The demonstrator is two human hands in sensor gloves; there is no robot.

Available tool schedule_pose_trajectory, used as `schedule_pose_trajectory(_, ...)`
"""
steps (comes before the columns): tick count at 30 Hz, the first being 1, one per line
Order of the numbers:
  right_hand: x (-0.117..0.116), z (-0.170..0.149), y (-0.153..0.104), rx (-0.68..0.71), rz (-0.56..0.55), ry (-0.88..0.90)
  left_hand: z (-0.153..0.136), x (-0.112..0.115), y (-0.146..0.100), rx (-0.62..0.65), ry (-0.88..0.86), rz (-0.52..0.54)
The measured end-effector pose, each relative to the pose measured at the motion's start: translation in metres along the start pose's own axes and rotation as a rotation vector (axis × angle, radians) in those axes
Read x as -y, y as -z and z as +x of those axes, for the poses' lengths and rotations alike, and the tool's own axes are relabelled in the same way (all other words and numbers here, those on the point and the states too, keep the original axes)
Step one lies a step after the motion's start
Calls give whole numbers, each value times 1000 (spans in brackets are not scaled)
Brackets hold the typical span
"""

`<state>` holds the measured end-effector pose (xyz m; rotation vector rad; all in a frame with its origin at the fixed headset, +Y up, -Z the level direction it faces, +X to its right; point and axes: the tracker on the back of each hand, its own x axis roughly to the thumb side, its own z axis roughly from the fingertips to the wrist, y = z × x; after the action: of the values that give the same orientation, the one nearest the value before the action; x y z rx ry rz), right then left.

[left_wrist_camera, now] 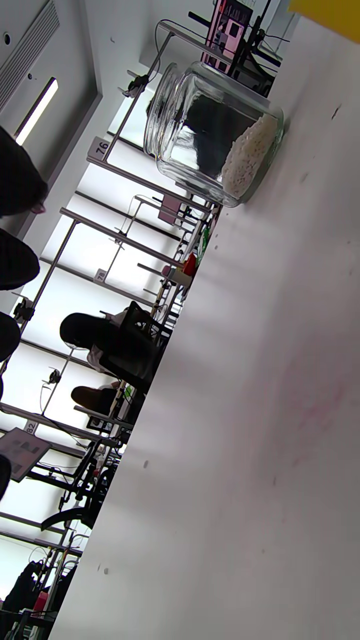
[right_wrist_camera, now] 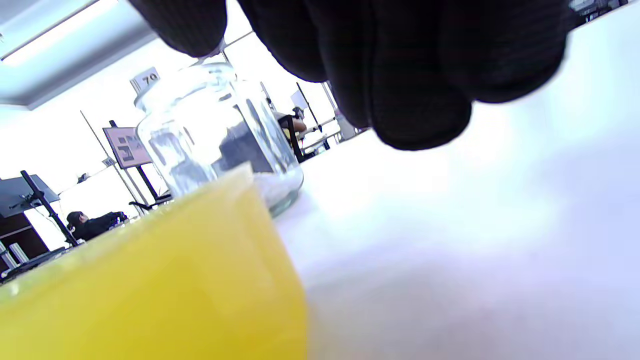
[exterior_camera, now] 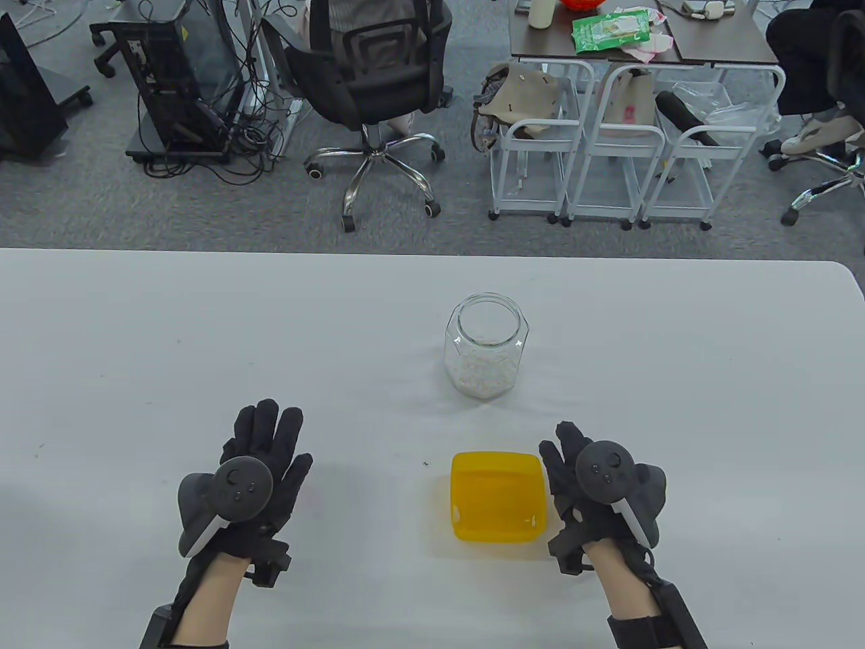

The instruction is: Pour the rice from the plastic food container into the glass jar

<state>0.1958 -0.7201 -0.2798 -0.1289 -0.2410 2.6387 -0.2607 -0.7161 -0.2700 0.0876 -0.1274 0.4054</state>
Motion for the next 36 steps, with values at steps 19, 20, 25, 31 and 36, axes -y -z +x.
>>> schedule_pose_trajectory(19, 21, -31, 10, 127, -106, -163, -3, 0, -1, -9, 1, 4)
schedule_pose_trajectory(20, 19, -32, 11, 118, -90, -159, -3, 0, -1, -10, 0, 6)
schedule_pose_trajectory(25, 14, -35, 13, 104, -65, -159, -4, 0, -1, -11, -2, 12)
schedule_pose_trajectory(31, 14, -35, 12, 94, -33, -160, -4, 0, -1, -7, -2, 6)
schedule_pose_trajectory(36, 14, -36, 12, 88, -32, -138, -4, 0, 0, -6, -3, 7)
